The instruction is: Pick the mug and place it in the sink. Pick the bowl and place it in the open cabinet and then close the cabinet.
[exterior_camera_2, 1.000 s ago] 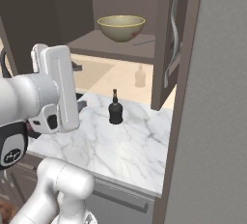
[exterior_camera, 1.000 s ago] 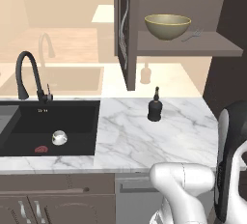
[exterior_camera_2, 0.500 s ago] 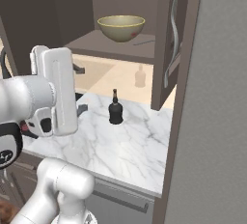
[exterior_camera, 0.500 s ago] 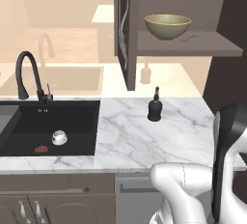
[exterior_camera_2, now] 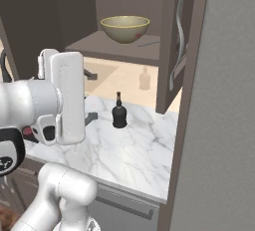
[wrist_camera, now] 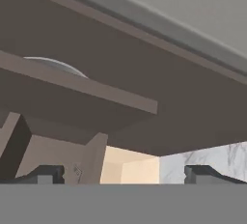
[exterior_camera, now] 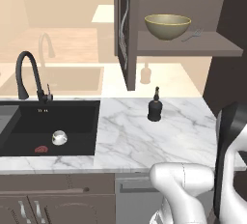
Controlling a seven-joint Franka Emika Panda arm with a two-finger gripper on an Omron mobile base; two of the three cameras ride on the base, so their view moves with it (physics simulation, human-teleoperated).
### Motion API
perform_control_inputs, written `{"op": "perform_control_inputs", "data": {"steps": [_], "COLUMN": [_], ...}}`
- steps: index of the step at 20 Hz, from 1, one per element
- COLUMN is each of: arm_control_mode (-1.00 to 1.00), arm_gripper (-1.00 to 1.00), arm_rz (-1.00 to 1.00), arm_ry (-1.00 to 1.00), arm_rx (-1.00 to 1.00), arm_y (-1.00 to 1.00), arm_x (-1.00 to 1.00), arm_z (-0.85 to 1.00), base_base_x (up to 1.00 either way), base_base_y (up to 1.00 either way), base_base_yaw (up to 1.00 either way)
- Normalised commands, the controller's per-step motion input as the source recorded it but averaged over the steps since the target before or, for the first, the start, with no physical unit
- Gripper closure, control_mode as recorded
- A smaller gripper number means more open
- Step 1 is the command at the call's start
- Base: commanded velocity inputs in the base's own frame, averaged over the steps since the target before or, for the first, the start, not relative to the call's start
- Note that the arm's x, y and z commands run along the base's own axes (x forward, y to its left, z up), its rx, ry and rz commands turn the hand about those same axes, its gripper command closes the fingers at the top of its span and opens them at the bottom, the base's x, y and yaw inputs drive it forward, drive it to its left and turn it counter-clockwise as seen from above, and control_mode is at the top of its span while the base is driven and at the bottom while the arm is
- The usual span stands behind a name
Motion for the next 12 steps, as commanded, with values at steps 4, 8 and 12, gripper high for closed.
{"op": "perform_control_inputs", "data": {"steps": [4,8,12], "arm_control_mode": [-1.00,-1.00,-1.00], "arm_gripper": [-1.00,-1.00,-1.00], "arm_rz": [-0.07,-0.09,-0.08], "arm_ry": [0.00,0.00,-0.05], "arm_rx": [0.00,0.00,0.00], "arm_y": [-0.11,-0.08,-0.03], "arm_x": [-0.07,-0.01,0.00], "arm_z": [0.00,0.00,0.00], "base_base_x": [0.00,0.00,0.00], "base_base_y": [0.00,0.00,0.00], "base_base_yaw": [0.00,0.00,0.00]}}
